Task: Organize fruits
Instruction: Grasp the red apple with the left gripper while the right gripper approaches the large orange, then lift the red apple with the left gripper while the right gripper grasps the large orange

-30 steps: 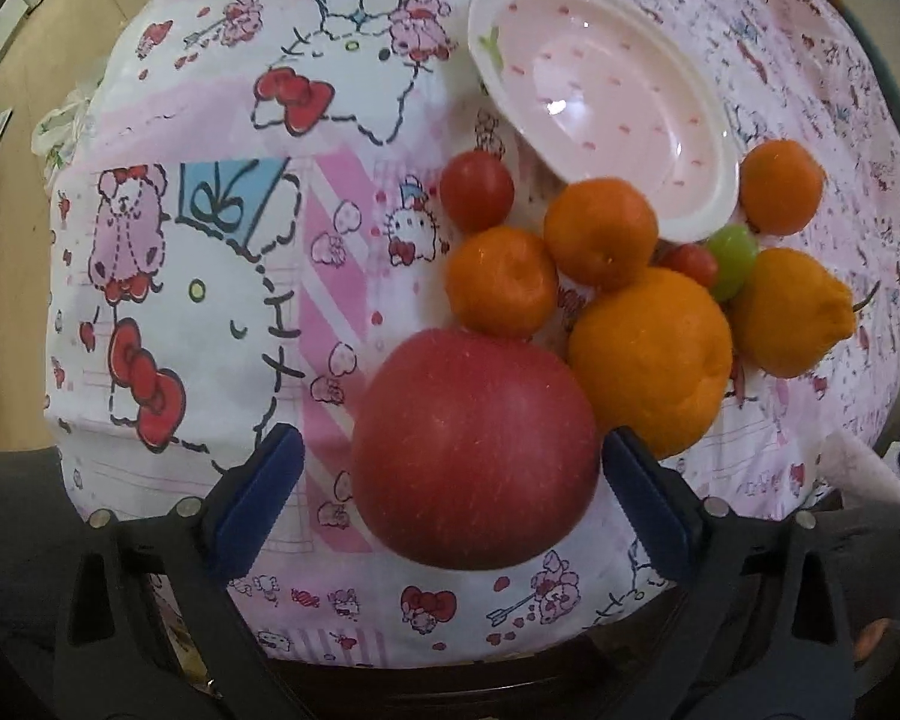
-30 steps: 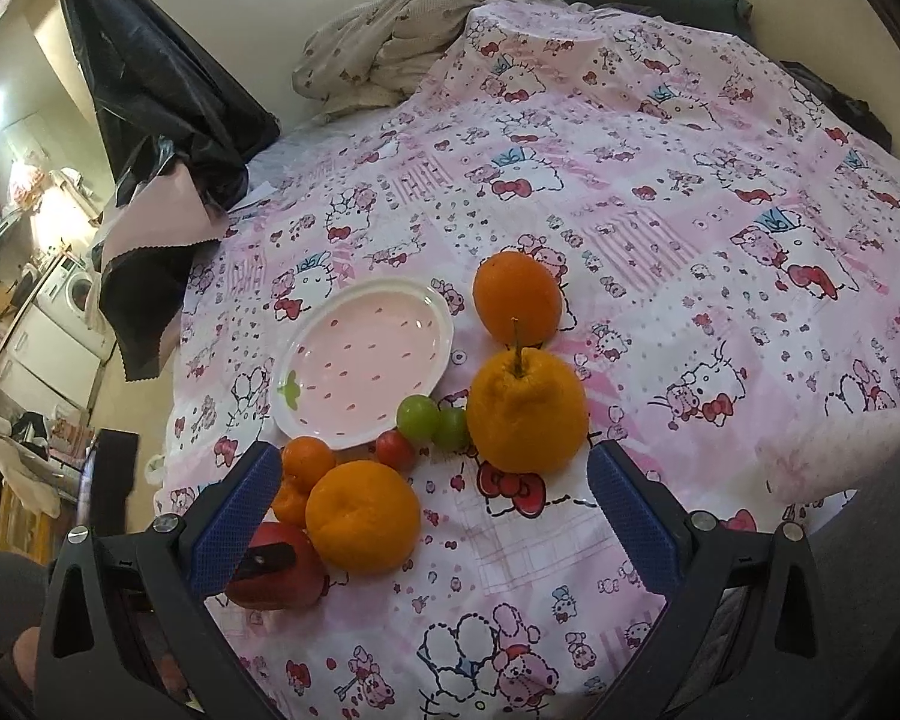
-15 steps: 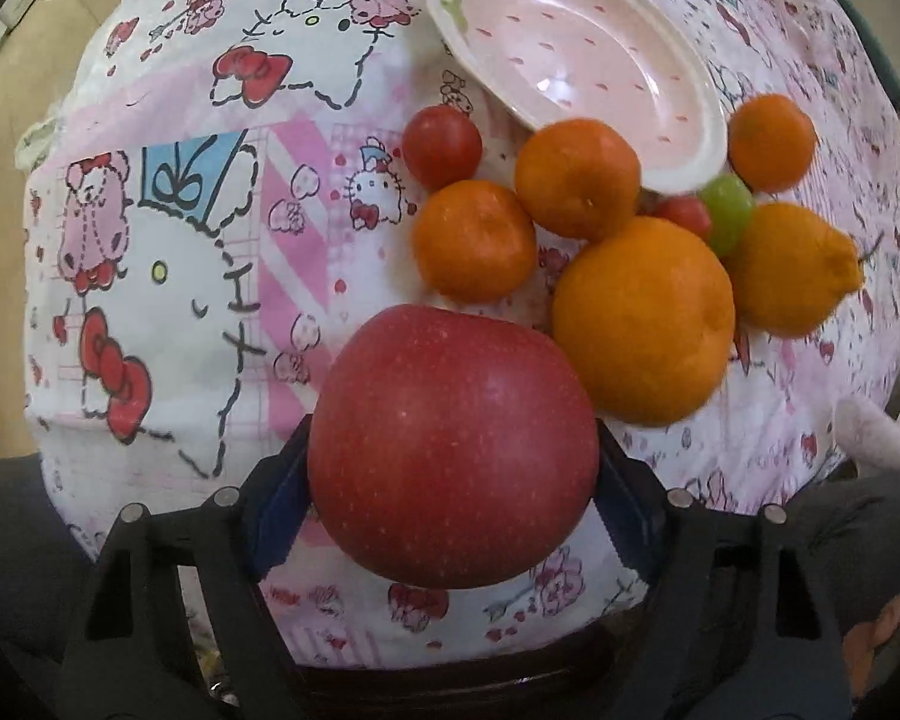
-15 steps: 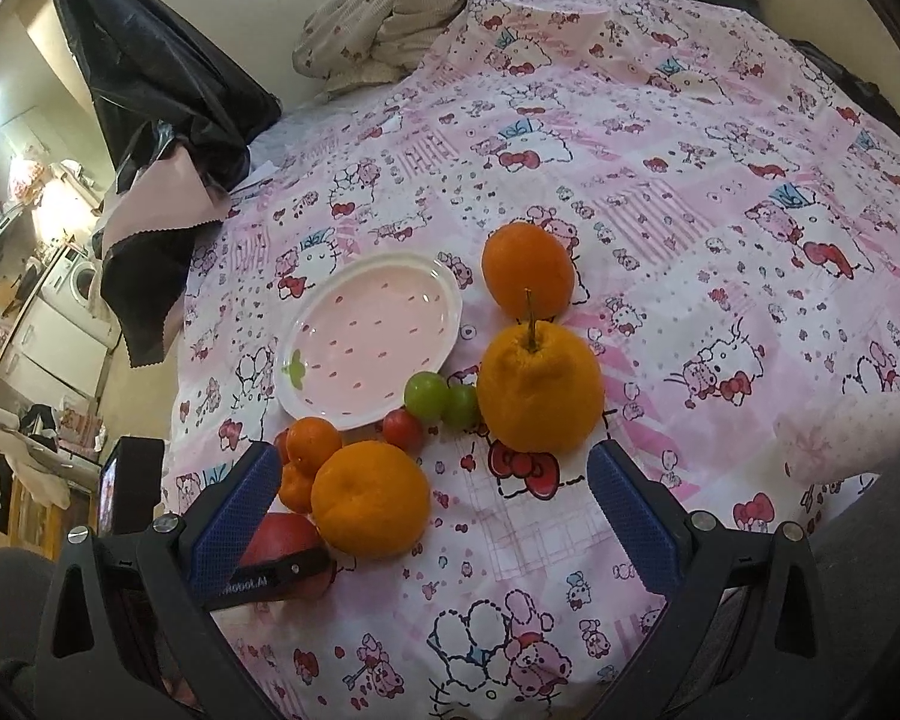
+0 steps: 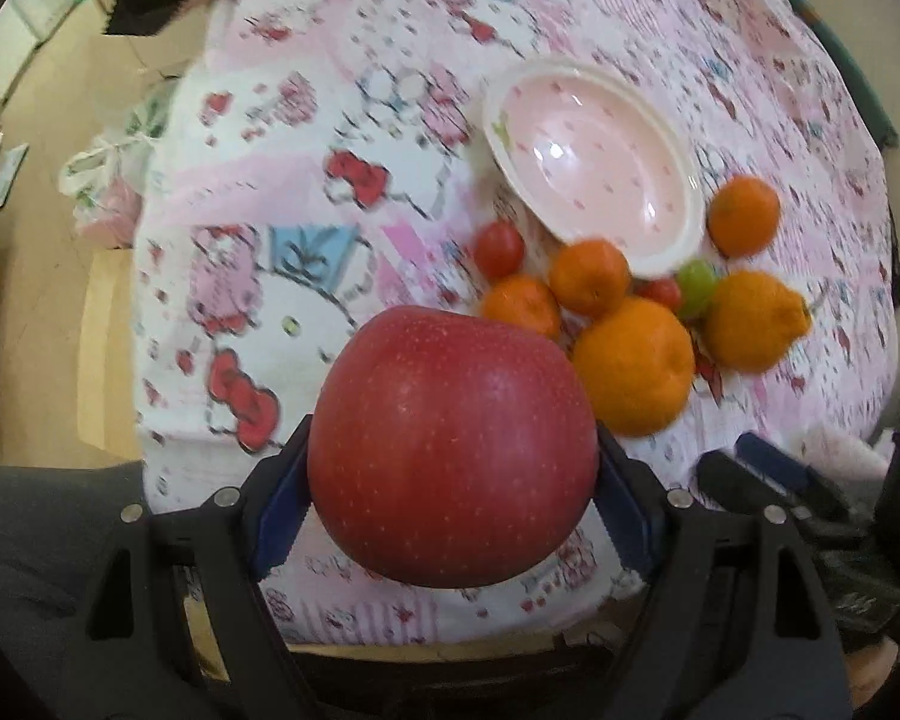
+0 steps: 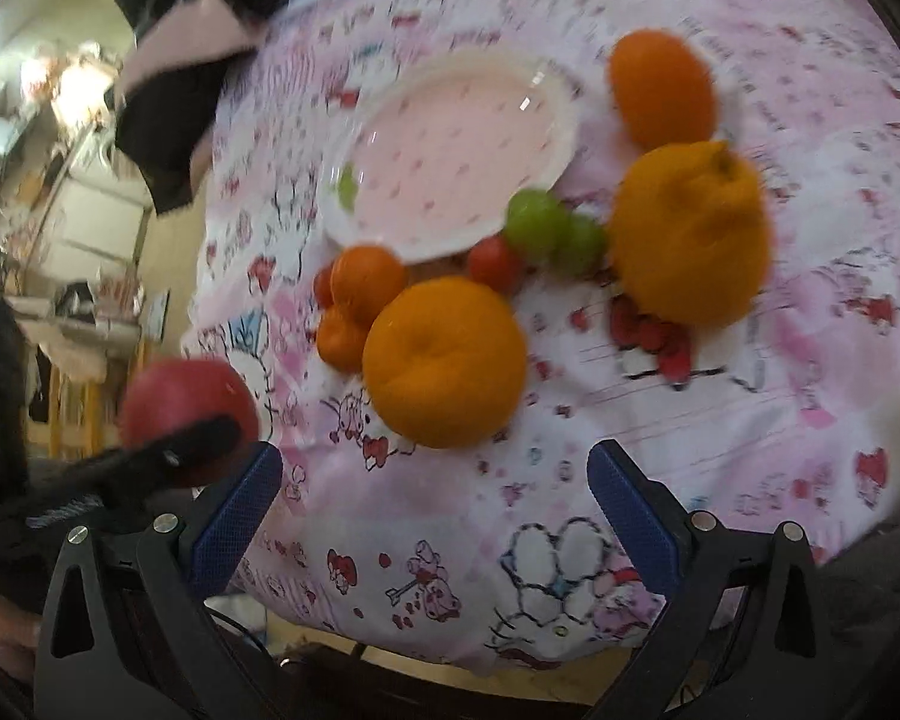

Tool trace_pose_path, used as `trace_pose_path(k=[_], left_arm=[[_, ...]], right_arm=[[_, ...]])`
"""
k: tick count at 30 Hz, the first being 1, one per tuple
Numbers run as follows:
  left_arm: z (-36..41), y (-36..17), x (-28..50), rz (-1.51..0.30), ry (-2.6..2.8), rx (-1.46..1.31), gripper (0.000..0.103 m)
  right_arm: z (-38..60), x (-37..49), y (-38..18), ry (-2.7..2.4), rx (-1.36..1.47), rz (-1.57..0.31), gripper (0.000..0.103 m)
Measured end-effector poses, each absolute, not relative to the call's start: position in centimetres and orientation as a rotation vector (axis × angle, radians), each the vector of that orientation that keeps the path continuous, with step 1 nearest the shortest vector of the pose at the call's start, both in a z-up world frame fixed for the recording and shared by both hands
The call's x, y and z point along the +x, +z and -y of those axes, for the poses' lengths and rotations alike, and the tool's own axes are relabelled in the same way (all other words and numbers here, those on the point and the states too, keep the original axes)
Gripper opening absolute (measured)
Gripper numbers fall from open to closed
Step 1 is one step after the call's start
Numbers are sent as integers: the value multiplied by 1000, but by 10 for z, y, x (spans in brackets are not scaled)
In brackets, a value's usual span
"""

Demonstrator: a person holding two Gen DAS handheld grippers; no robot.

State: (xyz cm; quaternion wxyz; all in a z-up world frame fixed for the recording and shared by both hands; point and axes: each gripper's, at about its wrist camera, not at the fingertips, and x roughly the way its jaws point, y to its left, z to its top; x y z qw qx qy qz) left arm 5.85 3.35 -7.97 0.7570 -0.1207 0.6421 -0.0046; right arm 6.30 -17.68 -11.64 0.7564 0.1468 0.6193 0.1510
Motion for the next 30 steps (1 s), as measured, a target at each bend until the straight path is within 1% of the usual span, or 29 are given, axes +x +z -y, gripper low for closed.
trace_pose_path(k=[5, 11, 12, 13, 14, 16, 23, 30], left_arm=[[-47, -83, 61, -1373, 35, -292, 80], [-51, -91, 62, -1389, 35, -323, 81], [-51, -91, 63, -1389, 35, -323, 81], [-51, -91, 63, -1389, 34, -324, 81], [-51, -91, 63, -1388, 32, -325, 81], [-49, -91, 64, -1387, 29, -324, 81], [-40, -89, 66, -1370, 21, -301, 81], [-43, -90, 63, -1353, 36, -291, 81]], right_arm=[[154, 86, -140, 294, 207, -1411, 103], [136, 103, -165, 283, 75, -1458, 103], [134, 105, -167, 281, 65, -1465, 102], [132, 106, -170, 286, 58, -1466, 99], [130, 106, -171, 289, 45, -1461, 93], [127, 104, -171, 288, 20, -1441, 86], [132, 93, -163, 300, 34, -1415, 82], [153, 72, -149, 325, 107, -1423, 82]])
